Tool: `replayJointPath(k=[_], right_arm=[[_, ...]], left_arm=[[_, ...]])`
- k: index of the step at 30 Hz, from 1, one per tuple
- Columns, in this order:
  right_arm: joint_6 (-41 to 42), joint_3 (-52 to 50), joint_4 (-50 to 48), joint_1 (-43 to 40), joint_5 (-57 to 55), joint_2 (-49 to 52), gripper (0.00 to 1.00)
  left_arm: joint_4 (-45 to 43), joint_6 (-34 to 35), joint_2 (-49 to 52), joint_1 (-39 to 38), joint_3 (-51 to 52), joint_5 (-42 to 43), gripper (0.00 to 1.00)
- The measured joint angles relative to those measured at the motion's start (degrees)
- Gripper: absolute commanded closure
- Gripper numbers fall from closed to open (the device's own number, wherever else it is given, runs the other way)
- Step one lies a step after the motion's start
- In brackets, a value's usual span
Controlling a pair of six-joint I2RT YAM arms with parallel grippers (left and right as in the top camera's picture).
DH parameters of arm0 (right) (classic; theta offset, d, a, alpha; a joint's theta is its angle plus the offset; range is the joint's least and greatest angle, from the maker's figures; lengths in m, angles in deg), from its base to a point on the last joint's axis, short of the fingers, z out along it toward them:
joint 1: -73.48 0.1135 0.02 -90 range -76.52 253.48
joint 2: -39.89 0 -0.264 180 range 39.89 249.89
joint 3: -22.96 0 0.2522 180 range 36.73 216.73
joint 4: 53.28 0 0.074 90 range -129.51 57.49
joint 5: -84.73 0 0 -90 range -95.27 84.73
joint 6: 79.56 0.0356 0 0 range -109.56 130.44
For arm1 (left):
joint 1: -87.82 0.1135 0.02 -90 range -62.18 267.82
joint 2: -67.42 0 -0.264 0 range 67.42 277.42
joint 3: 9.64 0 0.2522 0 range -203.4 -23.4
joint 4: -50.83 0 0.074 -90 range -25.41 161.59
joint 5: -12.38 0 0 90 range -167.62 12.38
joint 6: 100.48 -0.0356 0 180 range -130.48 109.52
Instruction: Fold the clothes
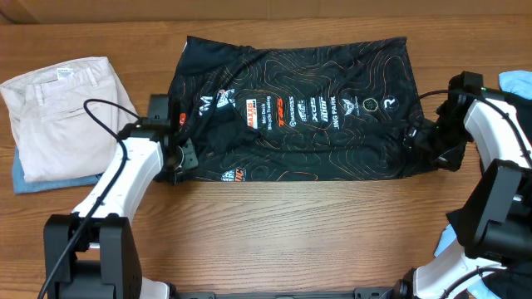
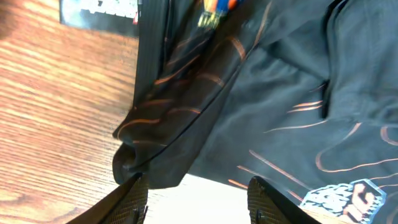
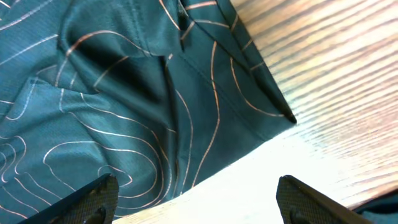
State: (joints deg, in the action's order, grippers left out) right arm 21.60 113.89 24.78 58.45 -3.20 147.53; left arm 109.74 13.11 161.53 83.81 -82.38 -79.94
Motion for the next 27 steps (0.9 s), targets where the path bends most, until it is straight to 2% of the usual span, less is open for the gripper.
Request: replayJointPath(k=[6, 11, 15, 18, 21, 27], right_arm=[[0.4, 0.0, 0.4, 0.0, 0.0, 0.0, 0.15], [0.5, 0.0, 0.4, 0.0, 0.0, 0.0, 0.15], [0.6, 0.0, 0.7, 0.0, 0.0, 0.0, 0.15], [0.6, 0.0, 0.9, 0.0, 0.0, 0.0, 0.16], [0.6, 0.0, 0.9, 0.0, 0.0, 0.0, 0.16], [0.6, 0.0, 0.9, 0.0, 0.0, 0.0, 0.16]], left_arm=[[-3.1, -0.2, 0.0, 0.0, 2.8, -0.7, 0.43], [-3.6, -0.4, 0.0, 0.0, 3.0, -3.1, 0.61], [-3.5, -0.6, 0.0, 0.0, 3.0, -4.8, 0.65], [-3.4, -0.8, 0.0, 0.0, 3.2, -5.6, 0.77], [-3.6, -1.1, 0.0, 0.0, 3.6, -6.1, 0.96], [-3.6, -1.3, 0.0, 0.0, 4.0, -9.8, 0.96]])
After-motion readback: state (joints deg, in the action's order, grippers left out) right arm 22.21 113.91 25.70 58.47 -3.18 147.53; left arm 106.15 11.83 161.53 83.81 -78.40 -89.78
